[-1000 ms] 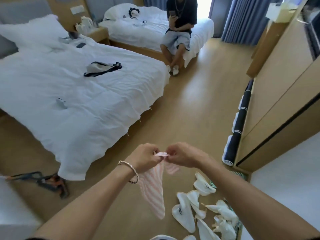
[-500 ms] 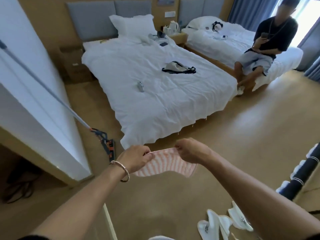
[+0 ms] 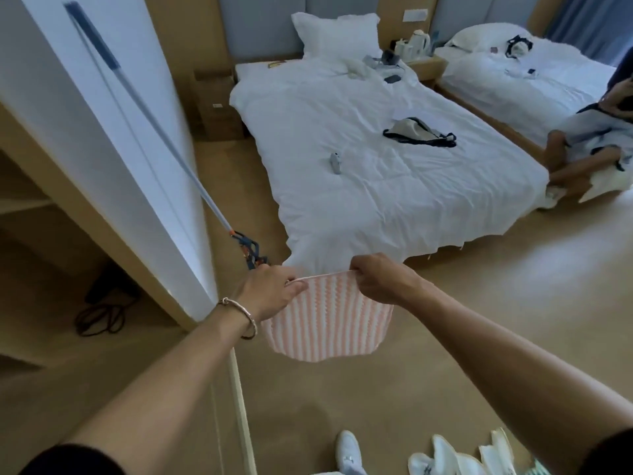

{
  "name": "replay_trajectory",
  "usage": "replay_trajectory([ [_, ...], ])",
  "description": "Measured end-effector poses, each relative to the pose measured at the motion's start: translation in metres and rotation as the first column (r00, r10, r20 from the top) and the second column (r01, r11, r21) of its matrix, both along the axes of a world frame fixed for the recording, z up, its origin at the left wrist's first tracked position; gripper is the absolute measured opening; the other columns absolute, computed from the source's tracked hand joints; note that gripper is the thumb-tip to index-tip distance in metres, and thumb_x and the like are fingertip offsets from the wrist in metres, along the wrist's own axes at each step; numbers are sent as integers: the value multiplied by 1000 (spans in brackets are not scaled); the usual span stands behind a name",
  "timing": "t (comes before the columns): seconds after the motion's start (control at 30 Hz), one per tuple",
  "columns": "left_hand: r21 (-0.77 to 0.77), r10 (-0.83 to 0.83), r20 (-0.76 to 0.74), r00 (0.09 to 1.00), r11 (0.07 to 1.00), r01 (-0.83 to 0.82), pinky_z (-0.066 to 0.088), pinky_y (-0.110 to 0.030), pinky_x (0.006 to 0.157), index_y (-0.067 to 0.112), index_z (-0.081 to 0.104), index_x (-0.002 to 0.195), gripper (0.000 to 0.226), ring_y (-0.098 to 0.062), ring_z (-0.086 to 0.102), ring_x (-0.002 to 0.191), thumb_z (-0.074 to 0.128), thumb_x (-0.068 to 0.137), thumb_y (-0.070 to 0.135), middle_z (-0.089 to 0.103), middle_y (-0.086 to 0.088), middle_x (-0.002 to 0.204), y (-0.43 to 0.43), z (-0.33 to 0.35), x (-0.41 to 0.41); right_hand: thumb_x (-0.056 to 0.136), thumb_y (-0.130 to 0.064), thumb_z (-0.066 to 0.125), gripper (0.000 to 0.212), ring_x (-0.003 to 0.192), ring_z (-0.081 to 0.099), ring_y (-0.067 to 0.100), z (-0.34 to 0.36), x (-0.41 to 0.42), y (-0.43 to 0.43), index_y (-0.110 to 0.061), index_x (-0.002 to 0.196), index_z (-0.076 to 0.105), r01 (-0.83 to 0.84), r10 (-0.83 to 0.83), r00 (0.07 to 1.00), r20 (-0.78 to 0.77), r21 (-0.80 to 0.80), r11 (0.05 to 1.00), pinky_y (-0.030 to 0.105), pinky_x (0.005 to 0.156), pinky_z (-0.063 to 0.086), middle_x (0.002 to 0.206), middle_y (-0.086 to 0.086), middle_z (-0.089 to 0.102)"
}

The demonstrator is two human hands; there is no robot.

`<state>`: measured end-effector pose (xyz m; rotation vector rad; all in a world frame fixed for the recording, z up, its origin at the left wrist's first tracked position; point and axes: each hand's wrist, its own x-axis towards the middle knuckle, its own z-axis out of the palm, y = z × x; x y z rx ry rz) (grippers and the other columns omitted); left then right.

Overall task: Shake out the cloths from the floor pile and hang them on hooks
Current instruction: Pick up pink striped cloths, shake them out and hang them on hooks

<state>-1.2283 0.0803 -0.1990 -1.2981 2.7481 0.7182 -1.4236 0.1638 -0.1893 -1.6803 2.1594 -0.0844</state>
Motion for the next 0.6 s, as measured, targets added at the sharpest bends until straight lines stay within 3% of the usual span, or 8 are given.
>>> replay_trajectory([
  [0.13,18,122,26,992,992,-123,37,-25,58,17,65,89,40,-16,57,81,42,95,49,64,0,88,-9,9,-2,98,-14,37,27,98,59,21,8,-10,-27,-11,107,62,-95,96,995,30,-39,995,26,76,42,113,3,64],
  [0.43,-53,326,40,944,944,-324,34,-29,56,24,47,66,40,-15,53,69,36,97,47,53,7,69,-20,38,-2,96,-25,37,28,86,61,21,28,-21,-91,-13,95,62,-278,285,954,97,-78,957,35,77,51,101,6,66],
  [0.5,-41,366,68,928,930,-364,32,-26,53,26,47,67,38,-14,51,67,37,98,45,53,7,70,-19,42,8,94,-37,45,22,81,61,18,29,-12,-100,-21,87,57,-337,341,926,160,-54,940,35,73,50,94,2,65],
  [0.6,-43,435,94,895,900,-433,34,-25,54,15,58,82,36,-17,54,73,37,100,38,59,0,81,-21,49,20,86,-52,58,32,78,57,16,32,5,-108,-21,92,58,-465,465,874,143,-34,885,36,72,49,87,-2,60],
])
